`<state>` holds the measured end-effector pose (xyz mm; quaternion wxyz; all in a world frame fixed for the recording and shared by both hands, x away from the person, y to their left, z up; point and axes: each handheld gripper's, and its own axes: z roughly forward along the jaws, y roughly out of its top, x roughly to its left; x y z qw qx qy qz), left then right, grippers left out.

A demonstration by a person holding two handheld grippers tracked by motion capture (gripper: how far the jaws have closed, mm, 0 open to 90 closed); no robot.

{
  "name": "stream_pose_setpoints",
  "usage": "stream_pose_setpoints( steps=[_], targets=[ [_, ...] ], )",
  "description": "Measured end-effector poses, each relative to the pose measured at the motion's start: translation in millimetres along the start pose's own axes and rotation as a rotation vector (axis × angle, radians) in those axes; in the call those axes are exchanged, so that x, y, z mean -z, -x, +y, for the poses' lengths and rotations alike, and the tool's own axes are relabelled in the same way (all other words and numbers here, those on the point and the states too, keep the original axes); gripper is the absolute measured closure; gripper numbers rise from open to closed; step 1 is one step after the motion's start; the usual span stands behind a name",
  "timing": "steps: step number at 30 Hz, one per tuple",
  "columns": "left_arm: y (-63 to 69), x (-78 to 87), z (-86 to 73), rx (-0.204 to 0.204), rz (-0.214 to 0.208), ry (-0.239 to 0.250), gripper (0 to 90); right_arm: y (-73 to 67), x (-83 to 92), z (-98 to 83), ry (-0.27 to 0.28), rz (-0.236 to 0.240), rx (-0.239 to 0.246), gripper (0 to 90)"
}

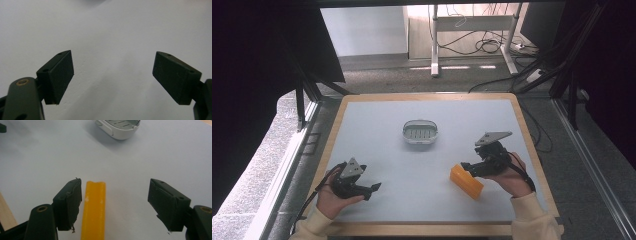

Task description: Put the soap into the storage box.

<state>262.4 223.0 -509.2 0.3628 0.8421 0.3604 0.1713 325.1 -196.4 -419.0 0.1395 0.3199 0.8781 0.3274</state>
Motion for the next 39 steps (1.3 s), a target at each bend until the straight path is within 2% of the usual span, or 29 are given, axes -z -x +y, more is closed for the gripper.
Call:
stream_pose_setpoints(
  steps=[10, 12, 17, 26, 30, 36, 39],
  targets=[
    [0.7, -1.0, -0.1, -0.003, -0.002, -0.003, 17.3, -13.3, -7.5, -1.4, -0.04, 0.032, 0.032, 27.0],
    [0.7, -0.8, -0.2, -0.004, -0.003, -0.004, 17.3, -15.6, -11.6, -2.9, -0.058, 0.039, 0.024, 26.9],
    [0.6, -0.6, -0.3, -0.006, -0.003, -0.003, 17.3, -19.4, -19.5, -6.6, -0.097, 0.035, 0.03, 26.9],
    [0.5, -0.6, -0.3, -0.007, -0.003, -0.004, 17.3, -21.7, -26.5, -10.3, -0.143, 0.037, 0.056, 29.0],
    [0.8, -0.6, -0.3, -0.01, -0.003, -0.004, 17.3, -21.6, -32.0, -13.1, -0.181, 0.038, 0.058, 29.6],
    [0.9, -0.6, -0.4, -0.008, -0.003, -0.004, 17.3, -23.1, -41.4, -17.0, -0.243, 0.051, 0.081, 34.9],
    [1.0, -0.7, -0.5, -0.008, -0.003, -0.004, 17.3, -22.5, -45.7, -18.9, -0.269, 0.056, 0.073, 39.4]
  ],
)
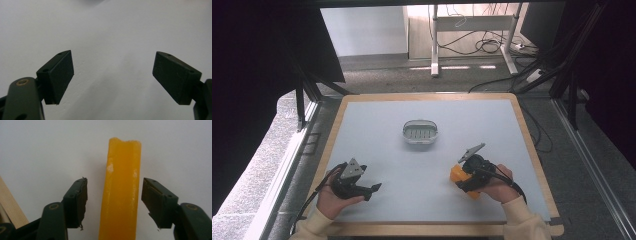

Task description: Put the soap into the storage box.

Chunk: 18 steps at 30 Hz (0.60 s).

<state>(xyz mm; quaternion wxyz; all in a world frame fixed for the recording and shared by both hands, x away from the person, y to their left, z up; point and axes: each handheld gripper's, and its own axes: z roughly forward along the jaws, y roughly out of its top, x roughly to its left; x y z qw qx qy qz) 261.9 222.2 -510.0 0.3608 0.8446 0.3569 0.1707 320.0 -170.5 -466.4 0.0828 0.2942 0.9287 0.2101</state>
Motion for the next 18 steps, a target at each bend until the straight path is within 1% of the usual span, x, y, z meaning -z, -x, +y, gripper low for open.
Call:
stream_pose_setpoints(
  steps=[4, 8, 11, 18],
  targets=[
    [-0.2, 0.3, 0.0, -0.001, 0.001, 0.001, 17.3, 1.1, -4.0, -0.3, -0.016, 0.004, 0.0, 47.5],
    [-0.2, 0.2, -0.1, -0.002, 0.001, 0.0, 17.3, 1.2, -5.1, 0.0, -0.027, 0.005, -0.005, 53.4],
    [-0.1, 0.1, -0.1, -0.002, 0.001, -0.001, 17.3, 1.5, -6.2, -0.4, -0.037, -0.008, -0.002, 58.4],
    [-0.4, 0.8, -0.1, -0.003, 0.003, 0.002, 17.3, 0.4, -5.1, 0.5, -0.038, -0.007, -0.006, 61.0]
  ],
)
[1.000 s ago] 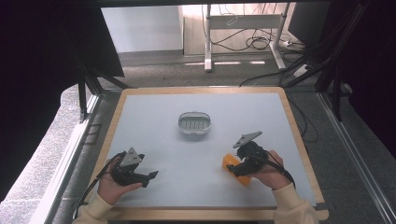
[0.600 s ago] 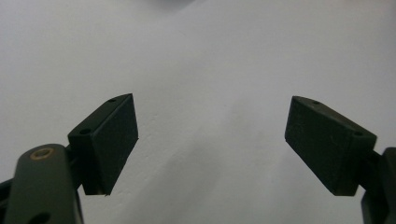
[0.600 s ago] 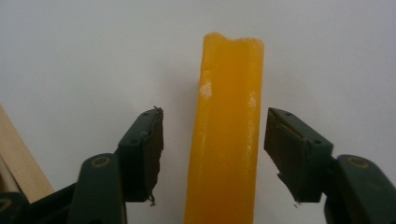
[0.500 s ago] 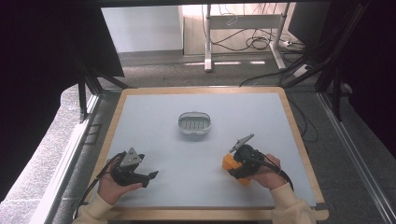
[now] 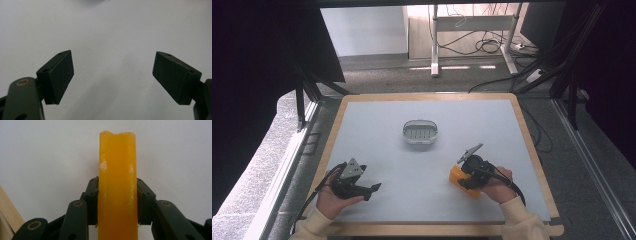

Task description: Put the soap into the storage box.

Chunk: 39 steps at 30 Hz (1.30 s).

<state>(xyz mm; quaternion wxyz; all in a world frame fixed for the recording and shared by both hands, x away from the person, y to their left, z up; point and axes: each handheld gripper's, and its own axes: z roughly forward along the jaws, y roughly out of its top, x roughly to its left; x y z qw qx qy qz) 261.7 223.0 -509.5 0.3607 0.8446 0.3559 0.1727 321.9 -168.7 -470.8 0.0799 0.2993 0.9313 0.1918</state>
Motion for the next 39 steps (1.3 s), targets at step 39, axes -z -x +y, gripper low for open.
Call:
stream_pose_setpoints(
  steps=[39],
  targets=[
    [-0.9, 0.4, 0.0, -0.004, 0.001, 0.002, 17.3, 1.8, 21.1, 2.9, 0.097, 0.005, 0.013, 61.5]
  ],
)
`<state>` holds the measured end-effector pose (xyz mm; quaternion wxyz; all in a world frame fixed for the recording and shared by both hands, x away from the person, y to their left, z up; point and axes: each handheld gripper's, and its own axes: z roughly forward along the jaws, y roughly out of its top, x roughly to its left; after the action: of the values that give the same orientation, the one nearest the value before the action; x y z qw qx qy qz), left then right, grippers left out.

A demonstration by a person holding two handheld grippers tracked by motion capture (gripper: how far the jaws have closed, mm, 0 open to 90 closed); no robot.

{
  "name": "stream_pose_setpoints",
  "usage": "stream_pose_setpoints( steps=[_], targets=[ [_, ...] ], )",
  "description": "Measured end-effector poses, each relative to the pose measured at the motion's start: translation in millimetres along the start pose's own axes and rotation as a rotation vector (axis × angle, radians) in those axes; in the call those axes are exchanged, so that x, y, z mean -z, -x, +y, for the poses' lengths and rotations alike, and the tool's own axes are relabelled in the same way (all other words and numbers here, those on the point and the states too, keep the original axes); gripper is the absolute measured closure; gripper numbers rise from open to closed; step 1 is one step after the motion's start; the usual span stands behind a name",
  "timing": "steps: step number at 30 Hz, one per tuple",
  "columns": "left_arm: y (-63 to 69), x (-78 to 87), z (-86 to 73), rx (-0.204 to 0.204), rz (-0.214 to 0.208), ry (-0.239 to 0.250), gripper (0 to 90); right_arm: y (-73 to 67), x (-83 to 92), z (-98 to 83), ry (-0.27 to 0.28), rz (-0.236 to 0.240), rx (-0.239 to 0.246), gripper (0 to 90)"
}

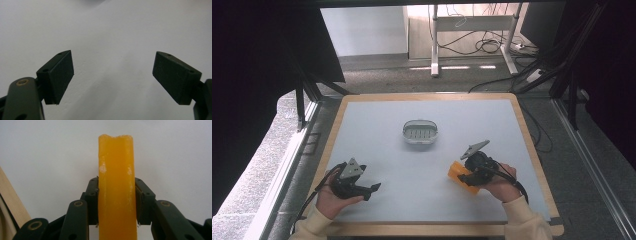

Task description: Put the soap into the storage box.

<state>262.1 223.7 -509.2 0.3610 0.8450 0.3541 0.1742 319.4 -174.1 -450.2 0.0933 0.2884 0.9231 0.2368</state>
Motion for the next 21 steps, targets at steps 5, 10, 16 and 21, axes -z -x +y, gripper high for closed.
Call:
stream_pose_setpoints(
  steps=[5, 10, 16, 21],
  targets=[
    [-0.4, 0.3, 0.0, 0.001, 0.0, 0.0, 17.3, 0.9, 1.6, 0.9, 0.008, 0.002, -0.002, 61.5],
    [-0.9, 1.9, 0.1, 0.004, 0.005, 0.004, 17.3, 2.7, 2.8, 3.1, 0.016, 0.006, 0.0, 61.5],
    [-0.3, 1.2, 0.0, 0.005, 0.003, 0.006, 17.3, 4.9, 8.6, 9.0, 0.036, 0.007, 0.008, 61.5],
    [-0.2, 1.3, -0.1, 0.003, 0.002, 0.002, 17.3, 8.4, 11.4, 16.6, 0.046, 0.006, 0.012, 61.6]
  ],
)
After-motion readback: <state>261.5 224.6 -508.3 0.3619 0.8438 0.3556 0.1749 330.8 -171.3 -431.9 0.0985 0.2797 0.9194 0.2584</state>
